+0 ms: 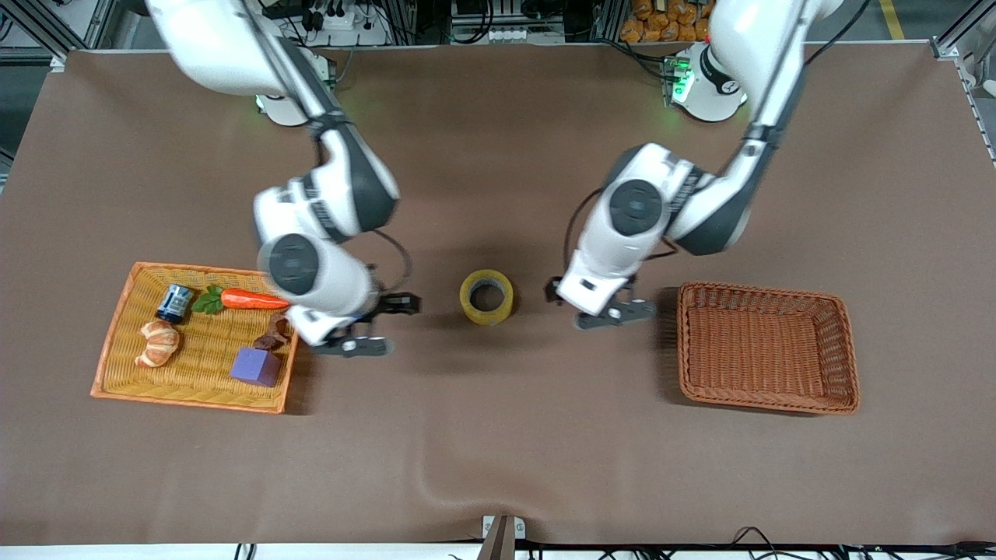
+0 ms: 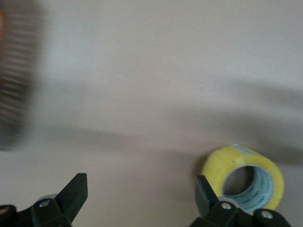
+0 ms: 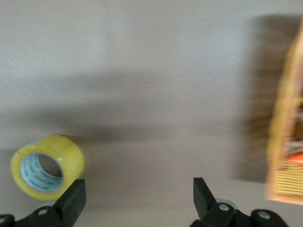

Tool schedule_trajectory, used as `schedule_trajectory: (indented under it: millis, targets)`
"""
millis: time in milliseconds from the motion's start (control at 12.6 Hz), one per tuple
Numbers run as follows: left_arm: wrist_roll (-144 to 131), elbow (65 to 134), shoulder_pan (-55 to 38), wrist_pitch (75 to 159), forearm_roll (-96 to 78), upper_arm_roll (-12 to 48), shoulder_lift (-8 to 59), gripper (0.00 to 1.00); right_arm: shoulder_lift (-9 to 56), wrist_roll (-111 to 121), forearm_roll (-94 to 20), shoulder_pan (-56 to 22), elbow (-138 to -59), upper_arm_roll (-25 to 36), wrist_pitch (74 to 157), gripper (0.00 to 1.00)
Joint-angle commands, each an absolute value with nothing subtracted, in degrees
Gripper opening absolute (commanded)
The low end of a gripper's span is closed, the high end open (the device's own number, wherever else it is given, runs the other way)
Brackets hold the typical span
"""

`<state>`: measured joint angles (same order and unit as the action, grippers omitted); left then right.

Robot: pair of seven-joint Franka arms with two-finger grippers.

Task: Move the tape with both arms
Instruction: 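Grasp the tape with the left gripper while the right gripper withdraws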

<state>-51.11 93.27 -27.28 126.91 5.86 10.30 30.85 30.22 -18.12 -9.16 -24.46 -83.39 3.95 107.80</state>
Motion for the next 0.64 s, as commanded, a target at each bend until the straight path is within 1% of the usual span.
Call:
schedule_trajectory:
  millis: [0,79,159,238,397,477,556]
  targets:
    - [-60.52,90.37,-32.32,132.08,9.93,9.67,36.88,1.0,24.8,-6.81,-9.4,-16.56,-85.78,2.72,103.99,1.0]
    - [-61.17,87.57,-33.21,132.01,10.19,9.58,39.61,1.0,22.61,-2.68,-9.4,-13.13,-86.56,2.72,101.97,1.0]
    - [-61.52,86.32,-34.44,132.1,9.93,9.58,41.12,1.0,19.89,-0.11,-9.4,-10.57,-87.53,2.81,100.3,1.0]
    - [-61.61,85.18,-34.8,132.1,9.76,9.58,42.44,1.0,16.73,0.26,-8.8,-9.33,-88.76,2.9,98.89,1.0]
    - [-62.4,84.38,-35.68,132.36,9.93,9.58,44.11,1.0,9.35,0.0,-2.93,-8.35,-92.44,2.81,97.65,1.0]
    - [-62.66,83.94,-36.03,132.36,10.02,9.58,44.82,0.96,5.84,0.0,-1.68,-7.57,-94.37,2.81,97.82,1.0]
    - [-62.58,83.94,-36.47,132.36,10.11,9.58,45.43,0.8,3.28,0.35,-1.58,-5.73,-95.09,2.64,97.74,1.0]
